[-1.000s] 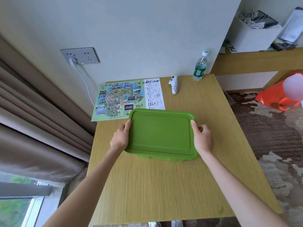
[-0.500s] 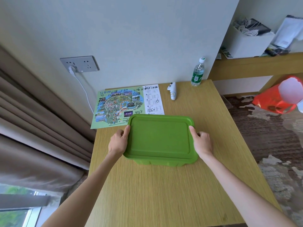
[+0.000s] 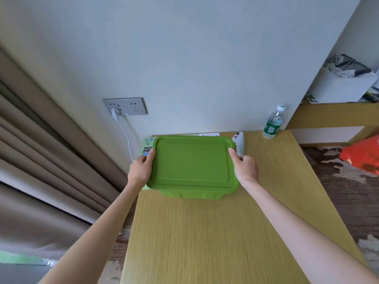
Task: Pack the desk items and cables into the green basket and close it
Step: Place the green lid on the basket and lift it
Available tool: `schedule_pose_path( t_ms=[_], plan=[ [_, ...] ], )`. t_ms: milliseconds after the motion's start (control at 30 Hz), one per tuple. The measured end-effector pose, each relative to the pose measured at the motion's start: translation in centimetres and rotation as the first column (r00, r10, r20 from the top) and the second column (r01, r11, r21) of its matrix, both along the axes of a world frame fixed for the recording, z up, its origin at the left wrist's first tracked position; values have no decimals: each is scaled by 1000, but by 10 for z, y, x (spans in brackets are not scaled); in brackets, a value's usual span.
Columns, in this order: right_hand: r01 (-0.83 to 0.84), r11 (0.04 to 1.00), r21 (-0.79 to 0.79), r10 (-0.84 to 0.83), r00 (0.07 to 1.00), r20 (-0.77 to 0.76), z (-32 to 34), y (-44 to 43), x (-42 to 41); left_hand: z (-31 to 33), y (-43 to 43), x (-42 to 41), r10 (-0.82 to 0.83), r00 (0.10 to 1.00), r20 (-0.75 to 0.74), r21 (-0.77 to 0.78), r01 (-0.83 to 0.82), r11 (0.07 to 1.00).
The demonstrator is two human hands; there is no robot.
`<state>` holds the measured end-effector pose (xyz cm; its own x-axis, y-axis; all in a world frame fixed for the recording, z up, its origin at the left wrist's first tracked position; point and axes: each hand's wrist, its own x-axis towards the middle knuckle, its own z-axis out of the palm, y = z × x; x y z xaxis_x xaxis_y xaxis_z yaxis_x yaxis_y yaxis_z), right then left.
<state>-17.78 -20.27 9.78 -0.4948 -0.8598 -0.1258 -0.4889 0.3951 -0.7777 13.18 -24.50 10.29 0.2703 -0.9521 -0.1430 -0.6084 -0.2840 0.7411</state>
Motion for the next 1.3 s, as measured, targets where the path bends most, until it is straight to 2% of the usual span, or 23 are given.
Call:
schedule_pose_path(
  t_ms=[367, 533, 867, 1300],
  plan=[
    [-101, 995, 26, 103, 992, -79, -6, -143, 58, -22, -117, 63, 124, 992, 0, 28, -124, 992],
    [-155, 988, -1, 155, 987, -31, -22, -185, 76, -40, -153, 82, 159, 987, 5, 40, -159, 986],
    [-151, 987, 53, 153, 988, -23, -55, -219, 94, -67, -184, 100, 160, 987, -24, 79, -158, 984],
    [-91, 995, 38, 92, 995, -33, -59, -239, 83, -70, -216, 88, 121, 992, -23, 57, -119, 991]
  ],
)
